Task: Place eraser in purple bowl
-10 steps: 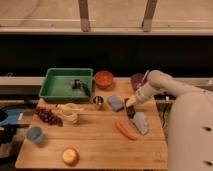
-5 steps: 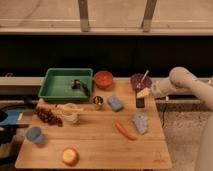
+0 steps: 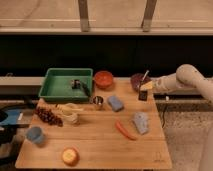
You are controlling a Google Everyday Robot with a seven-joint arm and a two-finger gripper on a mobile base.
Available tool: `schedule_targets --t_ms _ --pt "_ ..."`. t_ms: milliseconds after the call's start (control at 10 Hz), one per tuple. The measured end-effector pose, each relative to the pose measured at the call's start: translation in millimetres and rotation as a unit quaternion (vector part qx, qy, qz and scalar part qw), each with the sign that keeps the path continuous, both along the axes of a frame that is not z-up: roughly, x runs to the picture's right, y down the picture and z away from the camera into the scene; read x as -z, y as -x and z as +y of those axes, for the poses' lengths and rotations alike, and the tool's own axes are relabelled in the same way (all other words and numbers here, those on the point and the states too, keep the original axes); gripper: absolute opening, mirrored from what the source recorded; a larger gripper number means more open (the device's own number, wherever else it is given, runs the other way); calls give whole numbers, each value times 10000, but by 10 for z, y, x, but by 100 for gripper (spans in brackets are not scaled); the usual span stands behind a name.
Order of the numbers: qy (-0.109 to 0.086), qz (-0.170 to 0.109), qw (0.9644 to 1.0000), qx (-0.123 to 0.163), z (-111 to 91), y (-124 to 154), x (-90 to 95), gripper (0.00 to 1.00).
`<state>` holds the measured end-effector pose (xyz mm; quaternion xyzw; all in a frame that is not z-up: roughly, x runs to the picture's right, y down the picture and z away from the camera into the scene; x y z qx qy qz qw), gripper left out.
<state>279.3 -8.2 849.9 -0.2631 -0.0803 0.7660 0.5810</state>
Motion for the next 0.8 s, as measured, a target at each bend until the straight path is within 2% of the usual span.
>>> schedule_targets --t_ms 300,500,800 --pt "-82 -8 9998 -190 -317 -46 -83 7" --pt "-144 -52 9994 -312 -395 -84 -56 7" --pt "-173 -53 9993 -339 -391 -103 -35 7"
